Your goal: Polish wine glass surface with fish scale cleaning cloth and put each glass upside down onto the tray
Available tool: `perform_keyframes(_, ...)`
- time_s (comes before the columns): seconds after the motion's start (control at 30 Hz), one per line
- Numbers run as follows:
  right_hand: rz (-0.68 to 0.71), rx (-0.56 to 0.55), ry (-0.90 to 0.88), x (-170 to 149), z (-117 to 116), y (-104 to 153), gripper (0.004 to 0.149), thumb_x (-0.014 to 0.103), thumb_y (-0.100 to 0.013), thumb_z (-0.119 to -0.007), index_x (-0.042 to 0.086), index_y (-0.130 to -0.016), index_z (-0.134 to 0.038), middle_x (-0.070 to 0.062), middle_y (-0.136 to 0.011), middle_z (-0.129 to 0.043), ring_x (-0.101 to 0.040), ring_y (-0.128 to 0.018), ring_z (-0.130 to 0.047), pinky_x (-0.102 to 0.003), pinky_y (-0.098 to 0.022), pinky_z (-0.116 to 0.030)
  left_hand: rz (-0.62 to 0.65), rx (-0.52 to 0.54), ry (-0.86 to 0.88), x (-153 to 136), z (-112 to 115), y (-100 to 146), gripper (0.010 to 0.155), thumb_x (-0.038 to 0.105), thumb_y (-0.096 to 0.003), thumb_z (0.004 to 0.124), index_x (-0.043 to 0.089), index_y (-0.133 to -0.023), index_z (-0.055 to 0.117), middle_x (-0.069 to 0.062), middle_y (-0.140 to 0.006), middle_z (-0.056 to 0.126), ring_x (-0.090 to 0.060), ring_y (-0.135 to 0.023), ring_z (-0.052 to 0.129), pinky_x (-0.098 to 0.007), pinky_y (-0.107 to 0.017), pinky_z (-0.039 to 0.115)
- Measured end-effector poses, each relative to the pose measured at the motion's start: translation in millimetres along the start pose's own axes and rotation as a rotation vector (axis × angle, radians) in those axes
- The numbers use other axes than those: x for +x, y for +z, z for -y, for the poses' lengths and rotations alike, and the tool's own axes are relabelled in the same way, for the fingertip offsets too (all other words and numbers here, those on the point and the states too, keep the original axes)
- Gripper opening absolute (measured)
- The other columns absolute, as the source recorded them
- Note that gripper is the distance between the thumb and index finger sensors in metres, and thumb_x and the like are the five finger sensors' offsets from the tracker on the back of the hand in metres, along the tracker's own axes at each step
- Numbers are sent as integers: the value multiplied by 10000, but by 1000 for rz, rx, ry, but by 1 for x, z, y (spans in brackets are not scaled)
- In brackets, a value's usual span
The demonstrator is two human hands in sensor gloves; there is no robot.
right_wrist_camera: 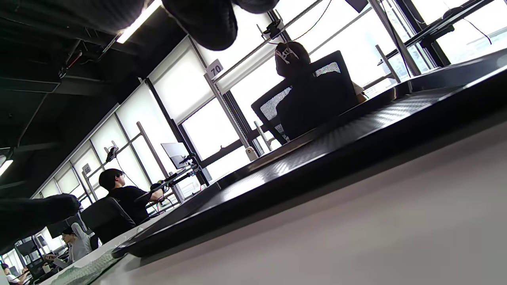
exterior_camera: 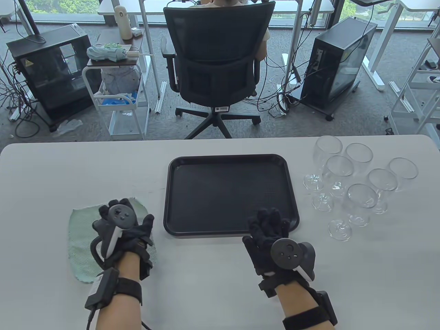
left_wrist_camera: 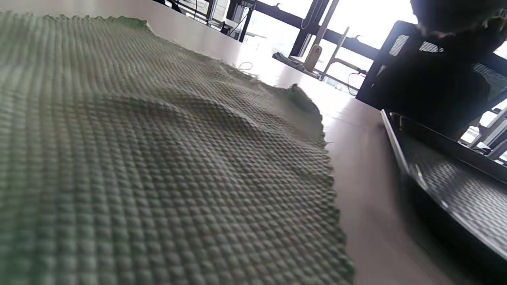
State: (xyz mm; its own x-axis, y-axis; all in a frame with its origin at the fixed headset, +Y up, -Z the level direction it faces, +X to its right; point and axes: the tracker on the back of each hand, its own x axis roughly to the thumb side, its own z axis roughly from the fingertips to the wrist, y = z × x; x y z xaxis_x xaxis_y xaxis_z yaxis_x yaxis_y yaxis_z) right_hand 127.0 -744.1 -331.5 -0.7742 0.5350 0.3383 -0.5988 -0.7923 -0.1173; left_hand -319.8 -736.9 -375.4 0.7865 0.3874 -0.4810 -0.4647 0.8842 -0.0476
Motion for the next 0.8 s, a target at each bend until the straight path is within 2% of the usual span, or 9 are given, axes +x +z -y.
perform_keyframes(0.07,-3,5,1,0,-2,-1,640,588,-507,-625,239,-1041,-581,-58,-1147,-358,-293,-1010,-111,-564,-668,-157,-36,-51,43,-16,1,-9,1027,824,-408,727,384,-1081,88,48,-1187,-5,-287,-1099,-91,-644,-763,4)
perform_keyframes(0.17,-9,15,-1,-1,-4,-3,639,588,-508,-626,239,-1042,-581,-58,-1147,-357,-294,-1011,-109,-565,-667,-154,-66,-137,95,-33,15,-23,1085,873,-382,734,400,-1070,40,35,-1172,-61,-317,-1078,-129,-698,-730,8)
perform_keyframes(0.3,-12,17,6,-1,-4,-3,638,588,-507,-630,242,-1041,-586,-62,-1146,-359,-298,-1009,-112,-566,-666,-157,-107,-289,40,-41,37,-35,1096,903,-370,712,445,-1040,-24,32,-1133,-150,-340,-1012,-217,-759,-650,-6)
perform_keyframes(0.4,-15,22,11,0,-4,-3,638,589,-507,-632,242,-1041,-586,-64,-1146,-358,-300,-1008,-110,-569,-664,-158,-155,-360,-14,-41,49,-40,1045,848,-398,739,463,-1044,12,49,-1092,-201,-315,-948,-289,-733,-559,-111)
perform_keyframes(0.43,-15,24,14,0,-4,-3,639,590,-506,-632,244,-1041,-585,-64,-1146,-358,-300,-1008,-111,-571,-663,-158,-157,-355,-35,-40,47,-40,1022,854,-399,702,471,-1035,0,44,-1087,-209,-327,-950,-283,-741,-561,-95)
perform_keyframes(0.57,-16,28,10,0,-4,-3,637,588,-506,-632,244,-1040,-588,-65,-1146,-356,-303,-1006,-110,-577,-660,-160,-180,-279,29,-40,44,-37,673,608,-540,572,499,-1051,148,110,-1126,-82,-294,-1005,-194,-711,-611,-74)
perform_keyframes(0.67,-23,28,-4,-1,-3,-2,635,586,-507,-631,244,-1040,-589,-66,-1145,-358,-305,-1006,-114,-577,-663,-166,-148,-254,67,-41,37,-32,596,530,-560,577,459,-1075,284,134,-1160,57,-278,-1058,-83,-681,-677,-16)
perform_keyframes(0.73,-30,29,-18,-2,-1,-1,634,587,-506,-632,247,-1039,-590,-65,-1144,-361,-307,-1008,-119,-580,-666,-174,-55,-227,233,-42,33,-24,593,531,-563,558,397,-1103,355,90,-1184,170,-286,-1073,-8,-655,-683,10)
perform_keyframes(0.8,-38,27,-32,-3,0,0,634,590,-506,-634,251,-1039,-595,-69,-1144,-368,-320,-1014,-138,-596,-674,-202,77,-222,507,-38,29,-13,592,531,-569,553,379,-1108,362,56,-1188,212,-322,-1072,41,-651,-687,63)
